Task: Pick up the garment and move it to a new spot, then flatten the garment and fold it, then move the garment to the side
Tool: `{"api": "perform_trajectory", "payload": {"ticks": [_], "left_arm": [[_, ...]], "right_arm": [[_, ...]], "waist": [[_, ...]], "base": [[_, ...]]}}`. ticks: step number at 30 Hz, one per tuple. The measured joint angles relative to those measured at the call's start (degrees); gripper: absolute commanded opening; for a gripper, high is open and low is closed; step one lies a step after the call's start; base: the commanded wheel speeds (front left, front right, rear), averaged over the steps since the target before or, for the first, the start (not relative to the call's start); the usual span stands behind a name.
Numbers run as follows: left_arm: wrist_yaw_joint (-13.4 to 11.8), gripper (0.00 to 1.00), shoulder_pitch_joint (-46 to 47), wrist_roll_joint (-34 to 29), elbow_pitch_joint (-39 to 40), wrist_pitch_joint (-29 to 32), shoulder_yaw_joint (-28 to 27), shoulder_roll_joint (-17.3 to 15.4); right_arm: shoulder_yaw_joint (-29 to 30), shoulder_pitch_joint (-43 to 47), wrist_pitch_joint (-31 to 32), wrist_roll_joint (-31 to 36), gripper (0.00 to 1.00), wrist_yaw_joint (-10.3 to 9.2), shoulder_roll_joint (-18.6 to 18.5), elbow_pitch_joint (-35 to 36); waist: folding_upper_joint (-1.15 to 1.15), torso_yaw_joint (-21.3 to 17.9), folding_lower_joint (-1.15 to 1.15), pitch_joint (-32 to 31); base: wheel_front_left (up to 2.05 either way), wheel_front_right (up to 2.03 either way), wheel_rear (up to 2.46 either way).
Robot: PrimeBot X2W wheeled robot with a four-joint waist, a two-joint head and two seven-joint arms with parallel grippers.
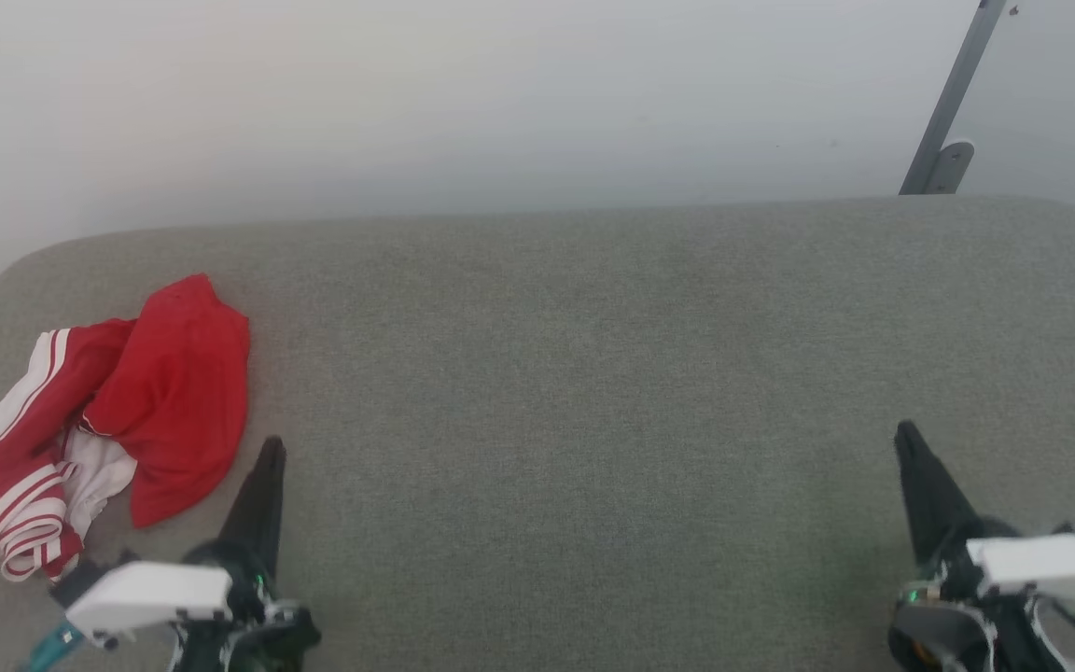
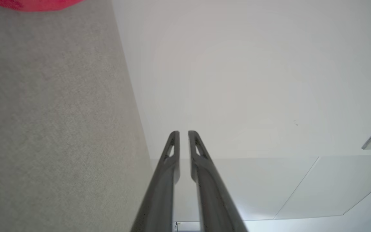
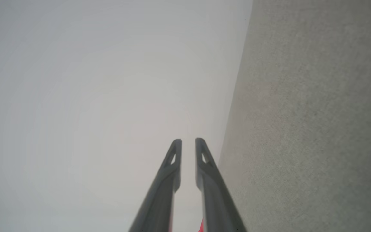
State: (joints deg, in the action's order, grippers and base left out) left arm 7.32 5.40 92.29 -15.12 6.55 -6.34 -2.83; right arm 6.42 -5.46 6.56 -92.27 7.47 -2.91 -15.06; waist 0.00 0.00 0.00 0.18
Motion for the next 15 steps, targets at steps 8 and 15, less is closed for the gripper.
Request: {"api": "perform_trajectory", "payload": {"ticks": [8, 15], "left_arm": [[-0.4, 1.0, -2.6, 0.0, -1.1, -0.7, 0.8, 0.2], [-1.2, 1.0, -2.6, -0.7, 1.2, -2.4, 2.2, 0.0]], "right_arm": [[-0.6, 2.7, -0.9, 0.5, 1.0, -0.01, 0.3, -1.4], [-1.0, 2.7, -2.6, 3.2, 1.0, -0.01, 0.2, -0.2]], "waist": [[0.0, 0.0, 0.0, 0.0], [0.0, -0.1, 0.0, -0.1]], "base": [[0.0, 0.0, 0.0], [0.0, 0.0, 0.0]]}}
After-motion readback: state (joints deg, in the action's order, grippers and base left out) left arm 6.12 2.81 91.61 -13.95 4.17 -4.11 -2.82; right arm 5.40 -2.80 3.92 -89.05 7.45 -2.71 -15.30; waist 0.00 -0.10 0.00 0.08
